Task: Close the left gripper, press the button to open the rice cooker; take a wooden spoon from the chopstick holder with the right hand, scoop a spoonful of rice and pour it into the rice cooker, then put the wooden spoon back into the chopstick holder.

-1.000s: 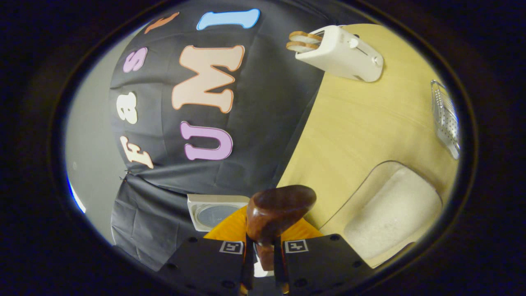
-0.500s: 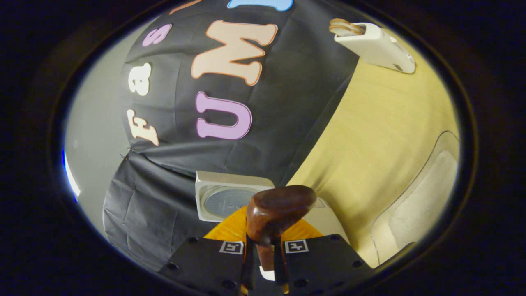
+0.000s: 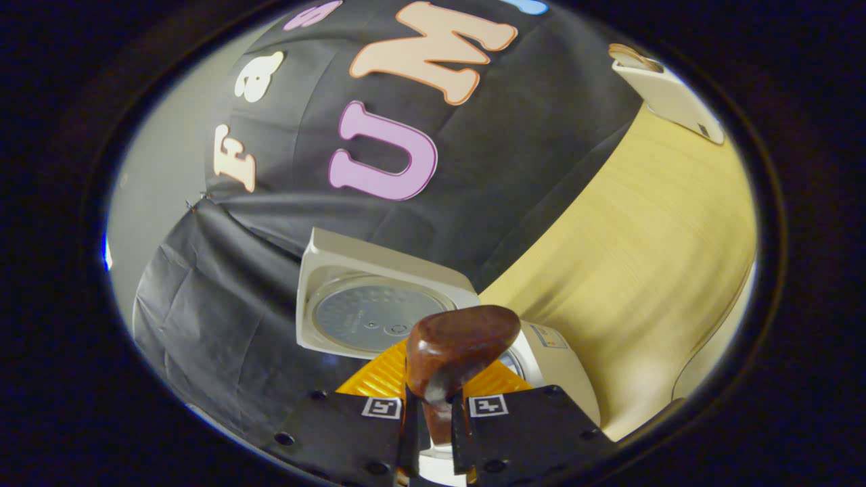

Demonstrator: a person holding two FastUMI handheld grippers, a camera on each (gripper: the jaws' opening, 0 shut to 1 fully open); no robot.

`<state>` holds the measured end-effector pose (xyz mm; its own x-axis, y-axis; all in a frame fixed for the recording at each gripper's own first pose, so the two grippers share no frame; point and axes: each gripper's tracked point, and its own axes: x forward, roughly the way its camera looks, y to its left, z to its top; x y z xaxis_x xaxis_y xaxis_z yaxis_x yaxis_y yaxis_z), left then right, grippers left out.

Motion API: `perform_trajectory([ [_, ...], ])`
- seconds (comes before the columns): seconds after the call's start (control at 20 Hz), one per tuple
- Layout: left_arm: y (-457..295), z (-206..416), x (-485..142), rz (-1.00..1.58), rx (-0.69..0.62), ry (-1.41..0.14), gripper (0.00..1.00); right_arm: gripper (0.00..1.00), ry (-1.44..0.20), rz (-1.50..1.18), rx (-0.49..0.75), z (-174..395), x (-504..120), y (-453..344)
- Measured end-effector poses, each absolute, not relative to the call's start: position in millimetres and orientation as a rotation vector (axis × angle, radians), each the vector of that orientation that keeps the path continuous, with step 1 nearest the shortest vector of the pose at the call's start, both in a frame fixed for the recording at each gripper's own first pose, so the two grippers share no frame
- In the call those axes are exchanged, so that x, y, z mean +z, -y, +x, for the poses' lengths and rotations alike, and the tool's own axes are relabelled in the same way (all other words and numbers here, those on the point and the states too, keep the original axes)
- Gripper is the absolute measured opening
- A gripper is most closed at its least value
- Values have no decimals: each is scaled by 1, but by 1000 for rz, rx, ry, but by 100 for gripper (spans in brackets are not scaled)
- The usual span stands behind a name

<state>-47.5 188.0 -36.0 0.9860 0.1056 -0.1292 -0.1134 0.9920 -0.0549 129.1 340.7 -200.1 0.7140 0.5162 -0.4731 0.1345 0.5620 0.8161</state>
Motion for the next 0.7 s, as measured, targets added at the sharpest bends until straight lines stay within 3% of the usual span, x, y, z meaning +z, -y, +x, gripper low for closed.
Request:
perform_trajectory([
  [0.7,-222,-49,-55,-109,165,-148,90,24,-750,454,328,134,-229,-395],
])
